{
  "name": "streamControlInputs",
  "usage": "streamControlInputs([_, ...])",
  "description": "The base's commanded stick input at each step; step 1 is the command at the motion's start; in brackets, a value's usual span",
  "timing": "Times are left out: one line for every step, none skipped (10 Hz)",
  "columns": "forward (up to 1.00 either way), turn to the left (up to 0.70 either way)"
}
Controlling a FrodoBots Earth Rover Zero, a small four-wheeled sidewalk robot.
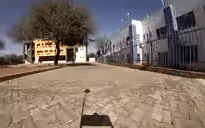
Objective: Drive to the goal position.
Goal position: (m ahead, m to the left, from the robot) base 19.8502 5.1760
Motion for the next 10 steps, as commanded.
streamControlInputs([1.00,0.00])
streamControlInputs([1.00,0.00])
streamControlInputs([1.00,0.00])
streamControlInputs([1.00,0.00])
streamControlInputs([1.00,0.00])
streamControlInputs([1.00,0.00])
streamControlInputs([1.00,0.00])
streamControlInputs([1.00,0.00])
streamControlInputs([1.00,0.00])
streamControlInputs([1.00,0.00])
